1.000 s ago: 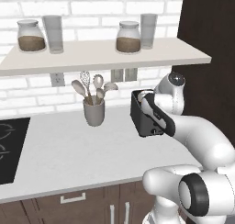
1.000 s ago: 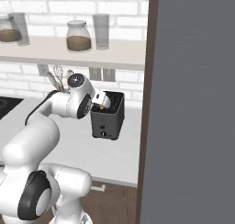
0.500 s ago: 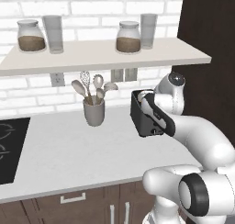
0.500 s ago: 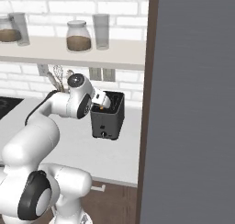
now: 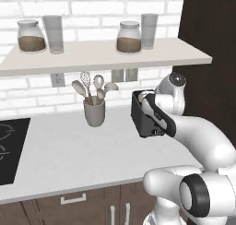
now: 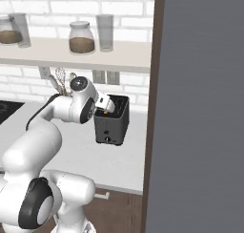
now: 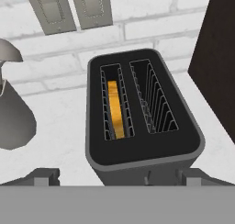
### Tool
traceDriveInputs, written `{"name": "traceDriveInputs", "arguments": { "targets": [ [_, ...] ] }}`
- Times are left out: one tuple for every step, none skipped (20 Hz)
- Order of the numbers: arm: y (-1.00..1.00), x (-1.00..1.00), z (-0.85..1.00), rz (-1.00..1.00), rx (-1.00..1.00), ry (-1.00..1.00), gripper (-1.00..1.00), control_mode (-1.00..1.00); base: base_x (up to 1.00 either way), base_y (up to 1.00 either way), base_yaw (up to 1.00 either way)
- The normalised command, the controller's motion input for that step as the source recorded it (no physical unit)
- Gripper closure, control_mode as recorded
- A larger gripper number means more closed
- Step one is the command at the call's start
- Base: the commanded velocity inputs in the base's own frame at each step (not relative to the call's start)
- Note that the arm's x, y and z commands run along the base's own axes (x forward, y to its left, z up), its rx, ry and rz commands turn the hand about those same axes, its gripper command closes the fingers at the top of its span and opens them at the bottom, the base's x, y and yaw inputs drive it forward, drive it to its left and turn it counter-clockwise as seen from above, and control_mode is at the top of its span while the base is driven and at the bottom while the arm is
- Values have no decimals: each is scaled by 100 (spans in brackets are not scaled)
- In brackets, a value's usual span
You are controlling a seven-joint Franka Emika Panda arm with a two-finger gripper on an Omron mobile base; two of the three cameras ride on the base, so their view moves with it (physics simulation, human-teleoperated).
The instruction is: Start the toaster. Once the lever pops up, take the bread to the plate on the dining counter.
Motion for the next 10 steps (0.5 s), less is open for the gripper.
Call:
{"name": "traceDriveInputs", "arguments": {
  "targets": [
    [0,0,0,0,0,0,-100,-100,0,0,0],
    [0,0,0,0,0,0,-100,-100,0,0,0],
    [0,0,0,0,0,0,-100,-100,0,0,0],
    [0,0,0,0,0,0,-100,-100,0,0,0],
    [0,0,0,0,0,0,-100,-100,0,0,0],
    [0,0,0,0,0,0,-100,-100,0,0,0],
    [0,0,0,0,0,0,-100,-100,0,0,0],
    [0,0,0,0,0,0,-100,-100,0,0,0],
    [0,0,0,0,0,0,-100,-100,0,0,0],
    [0,0,0,0,0,0,-100,-100,0,0,0]
  ]
}}
